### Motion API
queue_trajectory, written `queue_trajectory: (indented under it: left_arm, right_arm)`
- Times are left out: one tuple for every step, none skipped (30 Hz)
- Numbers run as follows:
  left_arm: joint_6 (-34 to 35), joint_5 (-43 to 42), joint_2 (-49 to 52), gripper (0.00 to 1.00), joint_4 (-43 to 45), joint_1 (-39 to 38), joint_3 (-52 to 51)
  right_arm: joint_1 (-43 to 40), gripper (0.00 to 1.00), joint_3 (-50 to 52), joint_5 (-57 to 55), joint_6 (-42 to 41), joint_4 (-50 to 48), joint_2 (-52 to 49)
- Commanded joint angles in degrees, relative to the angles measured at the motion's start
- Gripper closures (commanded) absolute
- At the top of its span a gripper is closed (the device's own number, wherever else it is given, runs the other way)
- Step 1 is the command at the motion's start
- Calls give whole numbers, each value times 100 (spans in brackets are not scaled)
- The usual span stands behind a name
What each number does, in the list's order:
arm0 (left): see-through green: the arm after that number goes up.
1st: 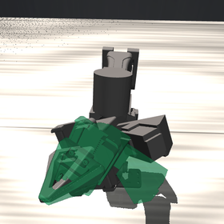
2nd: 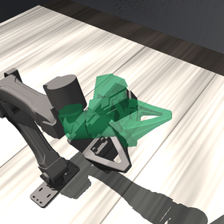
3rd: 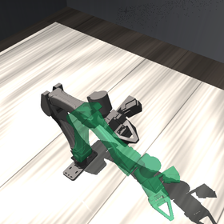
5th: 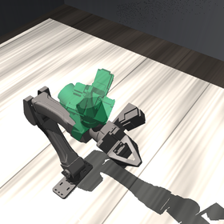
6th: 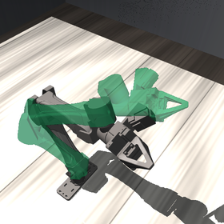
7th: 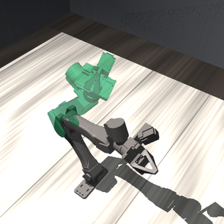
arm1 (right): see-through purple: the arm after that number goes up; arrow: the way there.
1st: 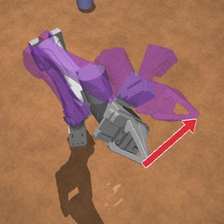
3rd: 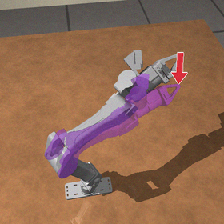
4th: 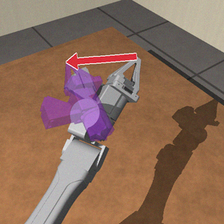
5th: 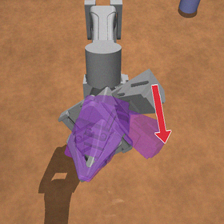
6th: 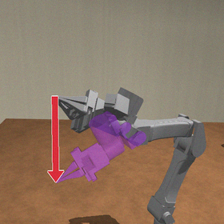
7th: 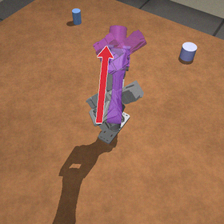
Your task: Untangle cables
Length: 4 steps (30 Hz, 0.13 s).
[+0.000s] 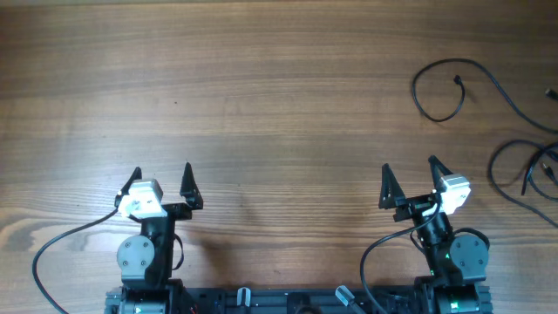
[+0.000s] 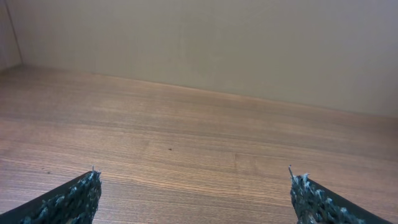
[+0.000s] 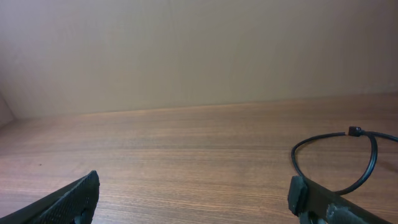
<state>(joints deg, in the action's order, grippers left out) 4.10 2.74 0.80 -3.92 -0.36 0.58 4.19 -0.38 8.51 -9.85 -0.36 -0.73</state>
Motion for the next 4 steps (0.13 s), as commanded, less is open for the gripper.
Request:
queue_trajectory:
  left_arm:
    - [-68,55,-46,0,0,37,-26]
    - [-70,55,-46,0,0,37,-26]
    - [-70,55,-46,0,0,37,-26]
    - [-70,55,-46,0,0,37,-26]
  right_arm:
    - [-20,0,9,-11,-70,-17,46]
    - [-20,0,9,-11,-68,-17,46]
    - [-20,0,9,-11,-70,-17,46]
    - [-20,0,9,-11,-68,-17,46]
